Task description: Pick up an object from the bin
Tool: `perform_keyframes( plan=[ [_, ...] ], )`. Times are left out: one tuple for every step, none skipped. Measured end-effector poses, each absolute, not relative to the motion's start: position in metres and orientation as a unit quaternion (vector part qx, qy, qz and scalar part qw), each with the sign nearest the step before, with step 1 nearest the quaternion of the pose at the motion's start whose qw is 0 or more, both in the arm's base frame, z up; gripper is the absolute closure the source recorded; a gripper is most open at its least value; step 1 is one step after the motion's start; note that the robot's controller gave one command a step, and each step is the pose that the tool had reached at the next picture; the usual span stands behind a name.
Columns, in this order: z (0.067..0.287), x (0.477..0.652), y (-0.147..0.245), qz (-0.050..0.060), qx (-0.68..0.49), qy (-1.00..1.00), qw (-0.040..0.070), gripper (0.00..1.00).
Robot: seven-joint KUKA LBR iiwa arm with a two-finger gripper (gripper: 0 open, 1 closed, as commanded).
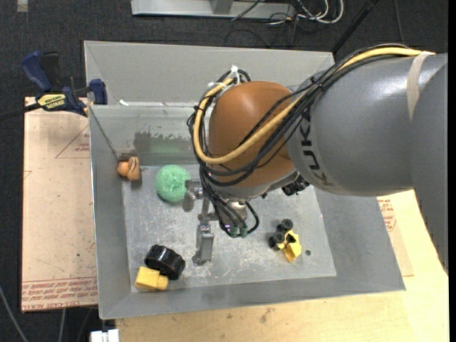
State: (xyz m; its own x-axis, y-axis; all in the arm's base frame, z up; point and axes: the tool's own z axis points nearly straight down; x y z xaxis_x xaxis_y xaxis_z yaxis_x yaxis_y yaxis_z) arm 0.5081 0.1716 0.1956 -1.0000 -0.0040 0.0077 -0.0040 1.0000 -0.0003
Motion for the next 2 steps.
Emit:
perform_keyframes(
  plan=[
    [0.2, 0.51, 0.171, -0.001, 0.0, -1.0, 0.0, 0.0],
    [0.116, 0.49, 0.183, -0.001, 0.015, -1.0, -0.002, 0.0]
  ],
)
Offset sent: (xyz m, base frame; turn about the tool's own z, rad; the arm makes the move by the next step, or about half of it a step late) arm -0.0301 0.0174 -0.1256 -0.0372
